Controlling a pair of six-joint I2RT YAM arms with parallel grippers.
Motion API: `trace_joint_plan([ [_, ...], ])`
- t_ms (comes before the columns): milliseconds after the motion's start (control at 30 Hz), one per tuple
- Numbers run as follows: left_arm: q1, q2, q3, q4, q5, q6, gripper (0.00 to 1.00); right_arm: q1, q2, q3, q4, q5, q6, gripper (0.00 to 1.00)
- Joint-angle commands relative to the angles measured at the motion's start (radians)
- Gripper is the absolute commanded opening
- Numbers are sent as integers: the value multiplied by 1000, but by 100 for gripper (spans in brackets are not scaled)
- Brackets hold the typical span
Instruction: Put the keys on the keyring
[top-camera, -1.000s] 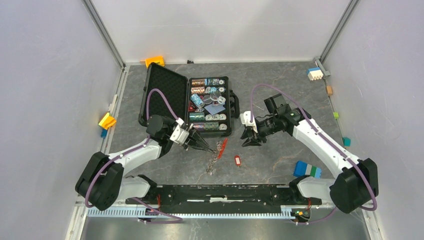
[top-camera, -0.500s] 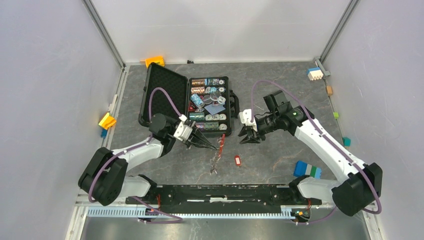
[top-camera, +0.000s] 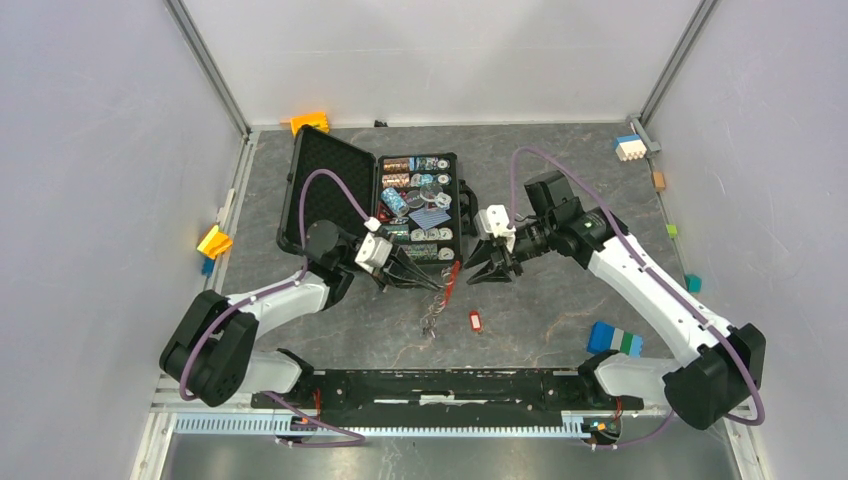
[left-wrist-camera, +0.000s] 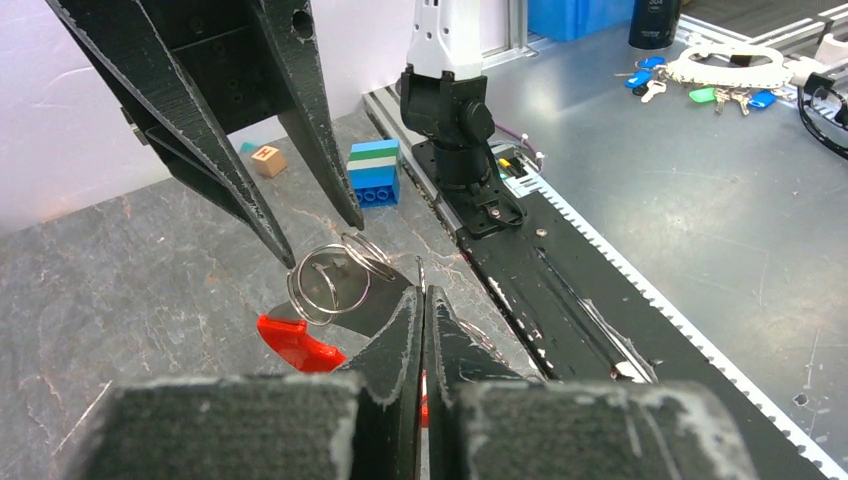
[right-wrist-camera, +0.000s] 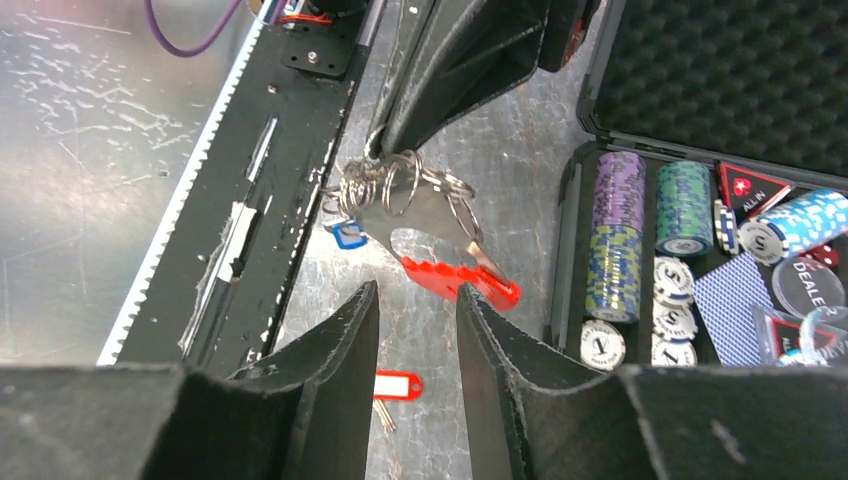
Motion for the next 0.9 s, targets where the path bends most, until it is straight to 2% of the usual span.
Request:
trace_joint_plan([
  [0,-8,-13,35,-48,-42,49,2,13,22,25,65,-86,71,39],
  [533,-13,-9,48,-157,-92,137,2,45,69,8,127,-132,140,36],
  [733,-16,-12,52,-220,-113,179,2,48,71,-2,166,-128,184,28],
  [867,-18,-15,53,-253,-117,212,2,50,81,0,181,-106,205,17],
])
